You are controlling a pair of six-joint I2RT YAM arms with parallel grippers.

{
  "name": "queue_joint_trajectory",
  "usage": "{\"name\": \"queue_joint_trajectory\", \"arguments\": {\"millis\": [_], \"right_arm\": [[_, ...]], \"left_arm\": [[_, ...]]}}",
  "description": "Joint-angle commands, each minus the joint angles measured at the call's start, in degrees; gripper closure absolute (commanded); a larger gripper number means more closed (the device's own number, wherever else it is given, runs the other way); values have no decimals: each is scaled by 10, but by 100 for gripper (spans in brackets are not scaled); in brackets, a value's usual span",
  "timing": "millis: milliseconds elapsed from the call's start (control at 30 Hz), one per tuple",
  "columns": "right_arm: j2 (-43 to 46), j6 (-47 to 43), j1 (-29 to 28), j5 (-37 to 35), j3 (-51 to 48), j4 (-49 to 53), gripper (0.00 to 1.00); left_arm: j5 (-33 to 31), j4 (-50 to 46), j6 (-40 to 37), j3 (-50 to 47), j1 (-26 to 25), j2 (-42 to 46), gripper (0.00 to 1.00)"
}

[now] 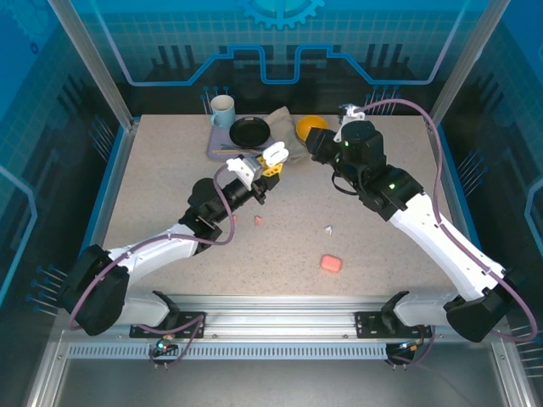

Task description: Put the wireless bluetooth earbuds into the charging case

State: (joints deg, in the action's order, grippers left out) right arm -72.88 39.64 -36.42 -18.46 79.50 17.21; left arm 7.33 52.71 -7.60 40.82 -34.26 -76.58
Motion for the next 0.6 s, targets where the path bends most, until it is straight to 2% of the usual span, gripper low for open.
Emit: {"name": "queue_joint_trajectory", "arguments": {"millis": [0,433,567], "right_arm": [[16,-63,-22,32,-11,-116,75],[25,-73,-48,130,-72,-249,76],[31,-63,-50,136,-99,-277,76]], "left_arm": [[13,-1,4,28,4,-13,100],[5,-16,53,76,4,-41,100],[8,-30,57,91,3,-42,100]]}}
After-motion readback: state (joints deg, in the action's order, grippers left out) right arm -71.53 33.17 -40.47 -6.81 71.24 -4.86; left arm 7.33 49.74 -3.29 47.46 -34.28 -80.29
